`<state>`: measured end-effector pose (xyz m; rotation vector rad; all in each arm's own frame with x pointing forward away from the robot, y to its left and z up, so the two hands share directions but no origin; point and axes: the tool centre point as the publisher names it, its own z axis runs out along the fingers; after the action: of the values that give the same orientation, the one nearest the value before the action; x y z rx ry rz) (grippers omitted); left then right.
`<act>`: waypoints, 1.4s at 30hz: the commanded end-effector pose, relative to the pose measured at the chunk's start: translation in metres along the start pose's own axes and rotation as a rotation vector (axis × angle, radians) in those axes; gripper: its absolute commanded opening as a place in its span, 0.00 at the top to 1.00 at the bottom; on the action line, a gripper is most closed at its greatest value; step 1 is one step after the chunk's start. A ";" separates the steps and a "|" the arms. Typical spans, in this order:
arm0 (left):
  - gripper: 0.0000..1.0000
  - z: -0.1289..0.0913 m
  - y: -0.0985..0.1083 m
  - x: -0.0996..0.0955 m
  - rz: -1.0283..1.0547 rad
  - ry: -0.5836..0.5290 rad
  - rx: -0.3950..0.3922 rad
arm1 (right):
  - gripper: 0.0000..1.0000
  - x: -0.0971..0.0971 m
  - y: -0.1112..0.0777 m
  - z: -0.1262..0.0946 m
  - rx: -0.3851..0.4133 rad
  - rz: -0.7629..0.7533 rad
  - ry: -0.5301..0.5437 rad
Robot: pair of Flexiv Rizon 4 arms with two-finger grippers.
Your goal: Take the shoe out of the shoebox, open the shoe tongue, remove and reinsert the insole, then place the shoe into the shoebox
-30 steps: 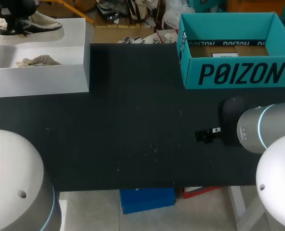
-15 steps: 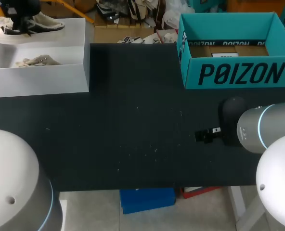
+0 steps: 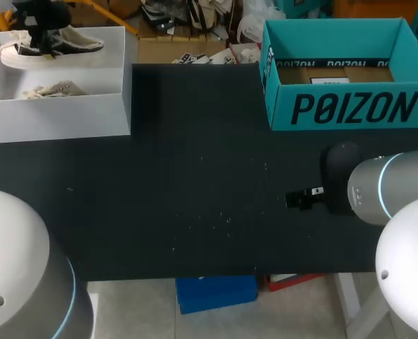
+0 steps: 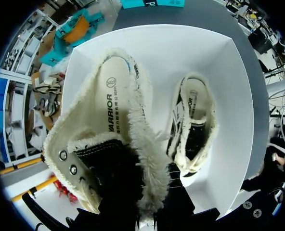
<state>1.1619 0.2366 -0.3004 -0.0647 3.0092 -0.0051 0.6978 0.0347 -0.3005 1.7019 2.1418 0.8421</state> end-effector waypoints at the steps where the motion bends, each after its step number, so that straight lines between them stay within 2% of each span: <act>1: 1.00 0.008 0.003 -0.010 0.000 0.018 0.002 | 0.00 0.001 -0.001 0.001 -0.004 0.001 -0.001; 14: 1.00 0.040 0.005 -0.017 0.021 0.038 0.005 | 0.00 0.001 -0.001 0.001 -0.004 0.001 -0.001; 30: 0.99 0.069 0.003 -0.011 0.033 0.062 0.021 | 0.00 0.001 -0.001 0.001 -0.004 0.001 -0.001; 33: 0.74 0.072 0.002 -0.010 0.038 0.068 0.020 | 0.00 0.001 -0.001 0.001 -0.004 0.001 -0.001; 35: 0.53 0.073 0.002 -0.010 0.040 0.073 0.020 | 0.00 0.001 -0.001 0.001 -0.004 0.001 -0.001; 38: 0.31 0.070 0.002 -0.008 0.042 0.080 0.023 | 0.00 0.001 -0.001 0.001 -0.004 0.001 -0.001; 40: 0.34 0.064 -0.001 -0.005 0.044 0.084 0.024 | 0.00 0.001 -0.001 0.001 -0.004 0.001 -0.001; 41: 0.47 0.061 -0.002 -0.005 0.046 0.086 0.021 | 0.00 0.001 -0.001 0.001 -0.004 0.001 -0.001; 42: 0.51 0.056 -0.003 -0.004 0.045 0.088 0.019 | 0.00 0.001 -0.001 0.001 -0.004 0.001 -0.001</act>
<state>1.1742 0.2353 -0.3678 0.0022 3.0880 -0.0470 0.6978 0.0347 -0.3005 1.7019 2.1418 0.8421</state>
